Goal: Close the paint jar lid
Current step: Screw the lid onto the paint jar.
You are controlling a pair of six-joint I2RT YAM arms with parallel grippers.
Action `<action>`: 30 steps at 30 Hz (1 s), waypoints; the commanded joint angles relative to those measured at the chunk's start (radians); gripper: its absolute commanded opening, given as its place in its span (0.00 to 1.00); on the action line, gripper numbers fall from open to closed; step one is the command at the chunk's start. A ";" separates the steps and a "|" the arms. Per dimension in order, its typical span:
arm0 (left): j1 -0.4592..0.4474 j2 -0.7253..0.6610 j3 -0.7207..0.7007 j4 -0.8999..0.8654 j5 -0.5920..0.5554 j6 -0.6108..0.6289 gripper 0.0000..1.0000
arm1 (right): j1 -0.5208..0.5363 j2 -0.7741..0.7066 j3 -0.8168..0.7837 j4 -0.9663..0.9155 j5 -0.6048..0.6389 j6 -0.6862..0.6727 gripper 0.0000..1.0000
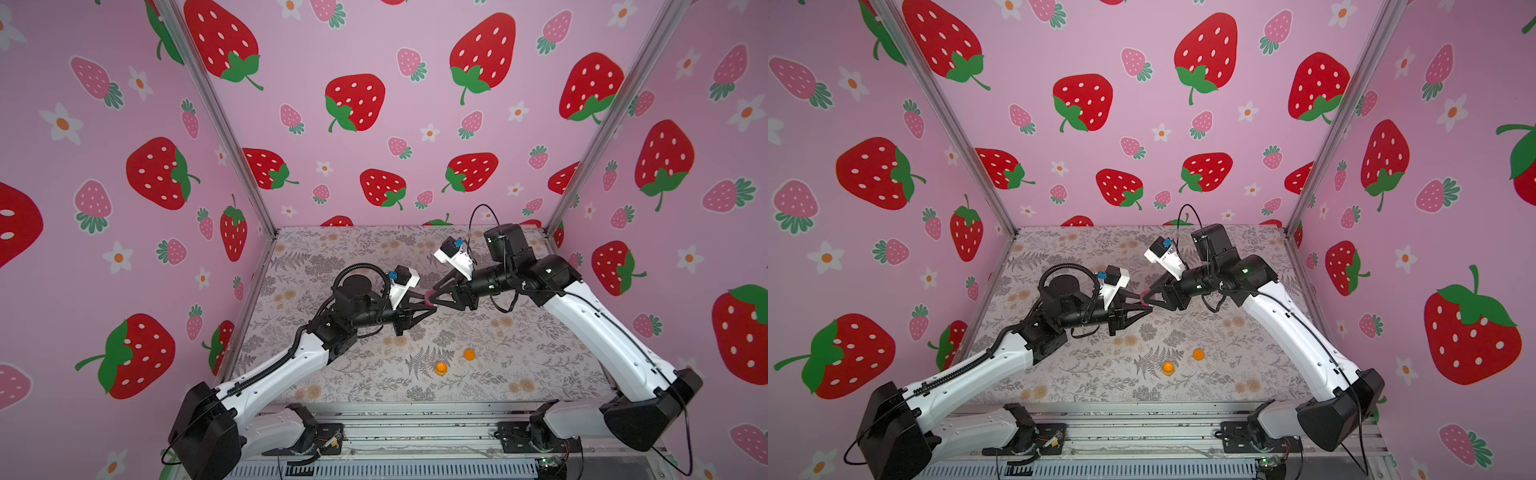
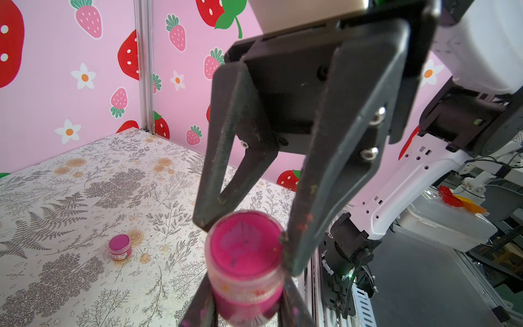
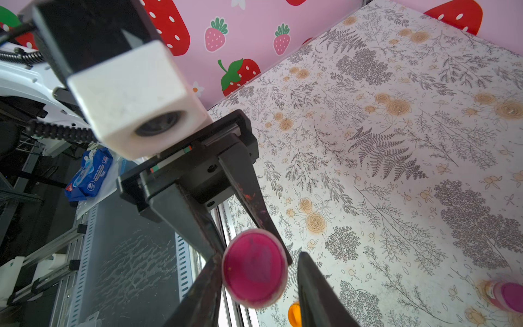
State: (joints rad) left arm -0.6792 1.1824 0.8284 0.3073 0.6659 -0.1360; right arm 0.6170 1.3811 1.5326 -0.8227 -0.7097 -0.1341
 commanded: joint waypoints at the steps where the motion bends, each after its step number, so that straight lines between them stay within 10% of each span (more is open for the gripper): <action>1: -0.005 -0.004 0.013 0.003 0.014 0.012 0.20 | 0.009 0.012 -0.014 0.016 -0.016 0.006 0.42; 10: -0.006 0.045 0.057 0.018 -0.082 0.032 0.20 | 0.066 -0.004 -0.103 0.177 0.120 0.125 0.29; 21: -0.032 0.340 0.237 0.122 -0.523 0.044 0.18 | 0.242 0.093 -0.218 0.605 0.768 0.516 0.31; 30: 0.026 0.254 0.137 0.127 -0.290 0.003 0.18 | 0.171 -0.042 -0.178 0.384 0.566 0.383 0.85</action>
State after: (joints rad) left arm -0.6640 1.5093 0.9791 0.3302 0.2302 -0.1085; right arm 0.7876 1.4029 1.3216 -0.3397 0.0364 0.3168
